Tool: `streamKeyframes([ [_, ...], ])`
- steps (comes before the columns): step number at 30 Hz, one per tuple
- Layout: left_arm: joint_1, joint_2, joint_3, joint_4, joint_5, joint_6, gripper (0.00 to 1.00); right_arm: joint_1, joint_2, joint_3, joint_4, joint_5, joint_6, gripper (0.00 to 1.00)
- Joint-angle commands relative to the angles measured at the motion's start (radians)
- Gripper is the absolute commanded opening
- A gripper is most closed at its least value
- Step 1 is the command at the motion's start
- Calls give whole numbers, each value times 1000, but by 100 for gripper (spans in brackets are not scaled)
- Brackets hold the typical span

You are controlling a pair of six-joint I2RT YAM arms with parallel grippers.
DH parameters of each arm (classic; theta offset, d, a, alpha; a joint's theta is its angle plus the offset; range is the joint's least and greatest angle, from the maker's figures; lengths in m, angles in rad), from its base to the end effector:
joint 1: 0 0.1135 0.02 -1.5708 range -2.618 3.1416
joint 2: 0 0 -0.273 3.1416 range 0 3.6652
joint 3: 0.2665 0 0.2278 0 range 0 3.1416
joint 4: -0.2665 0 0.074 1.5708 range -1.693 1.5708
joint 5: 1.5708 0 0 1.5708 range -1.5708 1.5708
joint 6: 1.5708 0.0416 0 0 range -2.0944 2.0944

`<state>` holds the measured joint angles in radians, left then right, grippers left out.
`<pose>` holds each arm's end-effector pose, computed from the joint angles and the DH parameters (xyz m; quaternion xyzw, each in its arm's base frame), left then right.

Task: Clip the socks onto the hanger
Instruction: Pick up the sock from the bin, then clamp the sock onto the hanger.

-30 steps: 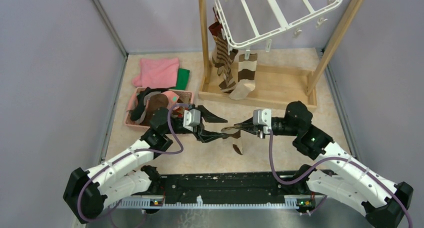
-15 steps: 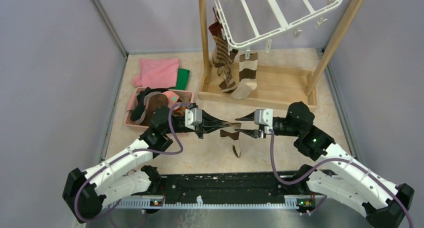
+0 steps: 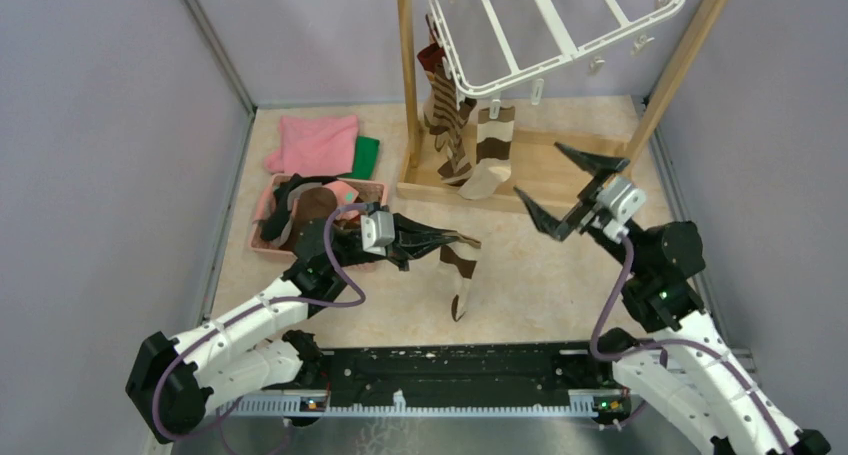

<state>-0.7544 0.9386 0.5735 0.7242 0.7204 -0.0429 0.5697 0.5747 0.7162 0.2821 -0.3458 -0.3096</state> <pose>0.1152 -0.1460 0.3483 0.4572 0.3986 -0.4836 0.6310 0.0792 0.0675 0.3988 -0.3583 0.4222 0.1999 0.8083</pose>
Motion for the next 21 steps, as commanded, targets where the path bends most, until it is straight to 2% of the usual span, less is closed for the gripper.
streamKeyframes([
  [1,-5,-31,-1,40,10,-3,0,-301,117,54,269,-188,384,90],
  [4,-5,-69,-21,26,-19,4,0,-526,250,5,631,-347,778,87],
  [8,-6,-101,-34,18,-39,25,0,-646,467,26,965,-449,1118,86],
  [12,-6,-103,-32,-3,-39,34,0,-652,607,86,1102,-508,1254,85],
  [18,-9,-98,-37,-2,-41,34,0,-651,751,140,1183,-528,1268,84],
  [21,-10,-90,-37,-3,-37,34,0,-650,865,205,1332,-544,1363,84],
])
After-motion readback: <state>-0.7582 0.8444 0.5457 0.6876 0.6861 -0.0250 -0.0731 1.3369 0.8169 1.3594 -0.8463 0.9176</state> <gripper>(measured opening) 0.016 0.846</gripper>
